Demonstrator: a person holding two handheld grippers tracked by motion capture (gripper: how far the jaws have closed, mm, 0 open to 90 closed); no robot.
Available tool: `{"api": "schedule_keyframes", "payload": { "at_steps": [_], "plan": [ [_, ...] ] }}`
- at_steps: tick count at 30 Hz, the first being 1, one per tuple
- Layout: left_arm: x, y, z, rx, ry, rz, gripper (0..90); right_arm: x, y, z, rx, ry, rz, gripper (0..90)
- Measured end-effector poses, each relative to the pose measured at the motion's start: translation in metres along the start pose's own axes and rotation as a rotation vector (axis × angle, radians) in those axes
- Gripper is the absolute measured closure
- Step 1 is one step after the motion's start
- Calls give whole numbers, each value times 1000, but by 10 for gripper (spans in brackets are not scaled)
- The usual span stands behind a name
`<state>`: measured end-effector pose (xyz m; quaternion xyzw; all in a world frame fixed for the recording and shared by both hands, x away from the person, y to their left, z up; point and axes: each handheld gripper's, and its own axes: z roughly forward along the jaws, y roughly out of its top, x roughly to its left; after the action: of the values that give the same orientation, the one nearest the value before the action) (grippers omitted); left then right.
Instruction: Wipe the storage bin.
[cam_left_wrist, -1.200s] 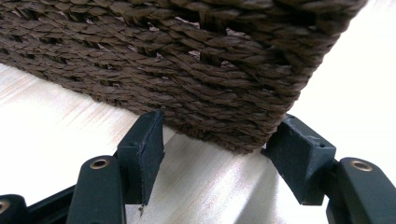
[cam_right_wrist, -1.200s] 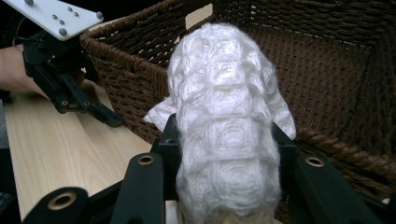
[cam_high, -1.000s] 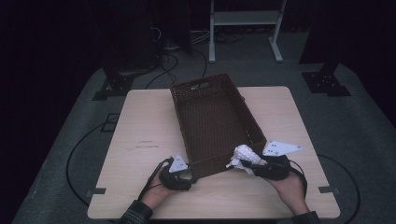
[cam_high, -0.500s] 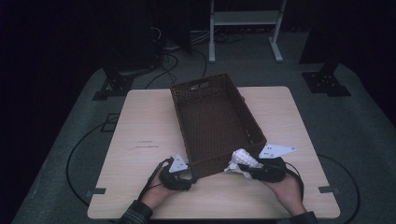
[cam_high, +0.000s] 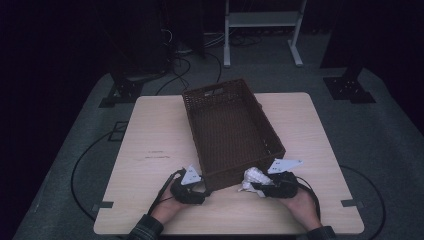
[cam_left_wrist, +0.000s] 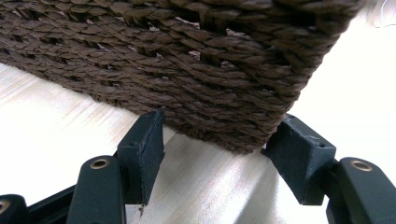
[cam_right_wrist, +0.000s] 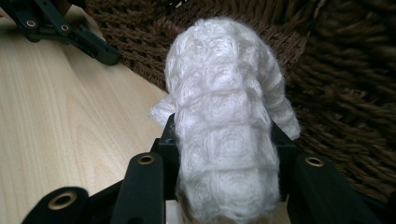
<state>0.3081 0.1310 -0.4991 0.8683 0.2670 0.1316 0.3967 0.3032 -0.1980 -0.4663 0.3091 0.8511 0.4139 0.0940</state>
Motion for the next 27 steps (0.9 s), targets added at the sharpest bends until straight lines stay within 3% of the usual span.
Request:
{"api": "schedule_keyframes", "payload": {
  "at_steps": [6,13,18,23,27],
  "plan": [
    [0,0,0,1,0,1,362,-1,-4,10,54,4,-9,602],
    [0,0,0,0,0,1,362,-2,-6,13,55,20,19,600],
    [0,0,0,1,0,1,363,1,-3,10,61,-1,-4,603],
    [0,0,0,1,0,1,362,4,1,2,28,-2,-7,603],
    [0,0,0,0,0,1,362,6,6,-9,-36,2,-11,603]
  ]
}}
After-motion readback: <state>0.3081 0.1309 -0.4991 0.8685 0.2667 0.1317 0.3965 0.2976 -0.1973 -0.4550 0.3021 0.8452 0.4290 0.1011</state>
